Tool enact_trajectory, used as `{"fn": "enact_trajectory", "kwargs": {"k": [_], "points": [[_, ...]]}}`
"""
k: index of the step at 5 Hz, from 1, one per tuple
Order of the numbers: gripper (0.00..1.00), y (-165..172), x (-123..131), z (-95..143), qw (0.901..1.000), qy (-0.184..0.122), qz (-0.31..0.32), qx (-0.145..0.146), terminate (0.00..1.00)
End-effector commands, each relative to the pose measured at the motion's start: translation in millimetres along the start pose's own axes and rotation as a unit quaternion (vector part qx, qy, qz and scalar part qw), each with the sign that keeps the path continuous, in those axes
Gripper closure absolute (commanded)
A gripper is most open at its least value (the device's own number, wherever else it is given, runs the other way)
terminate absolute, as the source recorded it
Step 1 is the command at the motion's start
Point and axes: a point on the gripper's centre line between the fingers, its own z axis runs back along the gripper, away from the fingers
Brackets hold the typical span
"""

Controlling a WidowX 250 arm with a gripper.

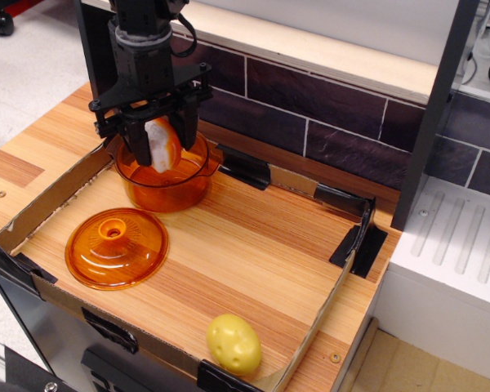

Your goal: Put sushi in pot

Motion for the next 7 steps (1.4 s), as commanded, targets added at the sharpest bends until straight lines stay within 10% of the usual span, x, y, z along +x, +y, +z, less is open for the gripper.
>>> {"fn": "enact_trajectory", "kwargs": {"k": [1,2,3,7], "points": [[1.00,-10.4,7.8,-8.8,0.9998,0.009,-0.011,0.012,0.00],[1.00,-13.6,6.6,-16.9,0.9997,0.011,-0.014,0.019,0.00],[0.00,-13.7,7.2,-18.5,0.9997,0.014,-0.008,0.020,0.00],[0.00,-5.6,13.9,35.6,0.9988,0.008,0.014,-0.045,0.00]]}}
